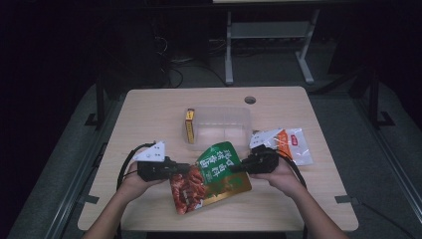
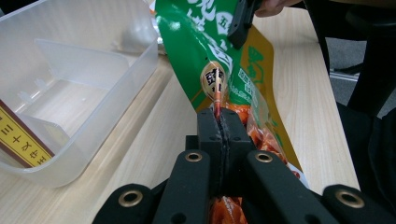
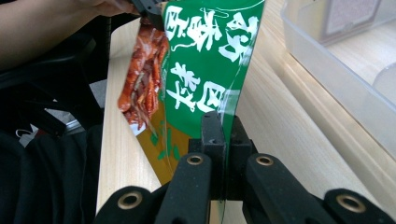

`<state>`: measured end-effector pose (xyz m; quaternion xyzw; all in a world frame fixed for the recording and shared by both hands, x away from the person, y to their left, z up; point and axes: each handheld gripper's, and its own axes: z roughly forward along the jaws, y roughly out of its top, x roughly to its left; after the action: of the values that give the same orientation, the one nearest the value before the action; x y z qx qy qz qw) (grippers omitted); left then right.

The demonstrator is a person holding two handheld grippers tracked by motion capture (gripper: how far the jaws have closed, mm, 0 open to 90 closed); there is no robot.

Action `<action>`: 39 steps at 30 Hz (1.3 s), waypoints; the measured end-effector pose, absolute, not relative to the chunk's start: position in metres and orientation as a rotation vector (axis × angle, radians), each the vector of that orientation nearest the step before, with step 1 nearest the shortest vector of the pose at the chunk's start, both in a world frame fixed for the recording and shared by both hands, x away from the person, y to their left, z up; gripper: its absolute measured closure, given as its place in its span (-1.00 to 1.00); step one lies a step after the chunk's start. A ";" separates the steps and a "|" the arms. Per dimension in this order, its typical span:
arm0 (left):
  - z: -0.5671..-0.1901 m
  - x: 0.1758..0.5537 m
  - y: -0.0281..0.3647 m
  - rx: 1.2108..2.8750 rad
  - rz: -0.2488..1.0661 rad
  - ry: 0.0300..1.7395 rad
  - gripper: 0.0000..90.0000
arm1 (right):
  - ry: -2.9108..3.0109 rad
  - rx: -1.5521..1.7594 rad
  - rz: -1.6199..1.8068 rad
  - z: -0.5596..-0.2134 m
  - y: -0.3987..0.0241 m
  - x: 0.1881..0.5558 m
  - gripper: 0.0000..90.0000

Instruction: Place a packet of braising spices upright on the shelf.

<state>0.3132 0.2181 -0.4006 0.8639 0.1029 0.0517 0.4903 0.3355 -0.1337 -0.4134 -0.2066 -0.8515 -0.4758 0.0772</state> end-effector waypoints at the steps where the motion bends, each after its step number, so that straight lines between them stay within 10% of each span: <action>1: -0.401 0.313 0.218 2.102 0.133 0.249 0.97 | -2.549 -0.614 -1.430 -0.413 -0.134 0.335 1.00; 9: -0.405 0.313 0.217 2.135 0.161 0.275 0.83 | -2.536 -0.576 -1.461 -0.407 -0.138 0.333 1.00; 23: -0.408 0.314 0.225 2.145 0.194 0.432 -0.50 | -2.535 -0.565 -1.491 -0.392 -0.144 0.330 1.00; 39: -0.431 0.306 0.250 2.203 0.226 0.556 -0.59 | -2.568 -0.540 -1.573 -0.354 -0.148 0.336 1.00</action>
<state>0.3060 0.2504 -0.4305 0.8773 0.2216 0.0898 0.4160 0.3361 -0.1476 -0.3542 -0.1765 -0.8386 -0.5138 0.0408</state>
